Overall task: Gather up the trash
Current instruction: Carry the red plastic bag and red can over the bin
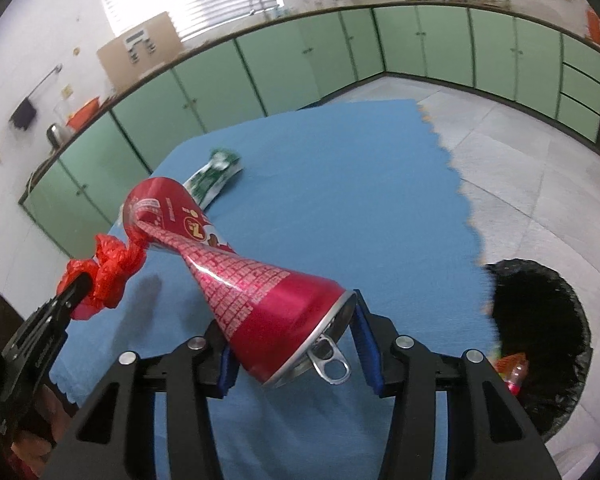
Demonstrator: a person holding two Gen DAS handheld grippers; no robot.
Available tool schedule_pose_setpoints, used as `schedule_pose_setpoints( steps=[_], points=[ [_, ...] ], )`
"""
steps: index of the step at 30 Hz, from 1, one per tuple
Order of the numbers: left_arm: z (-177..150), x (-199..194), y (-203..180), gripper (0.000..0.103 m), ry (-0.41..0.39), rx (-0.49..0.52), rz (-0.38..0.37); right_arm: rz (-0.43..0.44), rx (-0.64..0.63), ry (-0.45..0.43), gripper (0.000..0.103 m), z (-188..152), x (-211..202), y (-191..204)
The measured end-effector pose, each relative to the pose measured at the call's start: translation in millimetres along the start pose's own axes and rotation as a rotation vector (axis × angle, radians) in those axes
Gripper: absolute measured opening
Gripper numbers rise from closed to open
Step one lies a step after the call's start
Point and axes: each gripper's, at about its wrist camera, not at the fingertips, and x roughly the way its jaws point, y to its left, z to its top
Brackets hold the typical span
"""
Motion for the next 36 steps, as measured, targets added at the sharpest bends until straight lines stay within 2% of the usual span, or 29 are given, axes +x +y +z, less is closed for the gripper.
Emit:
schedule_pose_setpoints(
  steps=[7,20,26,36],
  points=[
    [6.6,4.1,-57.2,0.005,-0.015,0.056,-0.101,-0.078,0.074,-0.056,0.048,2.4,-31.0,-50.1],
    [1.6,16.2,-192.2,0.004,-0.014,0.162,-0.339,-0.263,0.247,-0.119,0.048,-16.1,-84.7,-167.9],
    [-9.4,24.1,-244.9,0.004,0.008,0.199,-0.428,-0.328,0.287,-0.118,0.048,-26.3,-96.5,-209.0],
    [-32.1,57.2,-300.8,0.007,0.105,0.264,-0.508,-0.411,0.362,-0.091,0.049,-39.5,-97.1,-261.7]
  ],
)
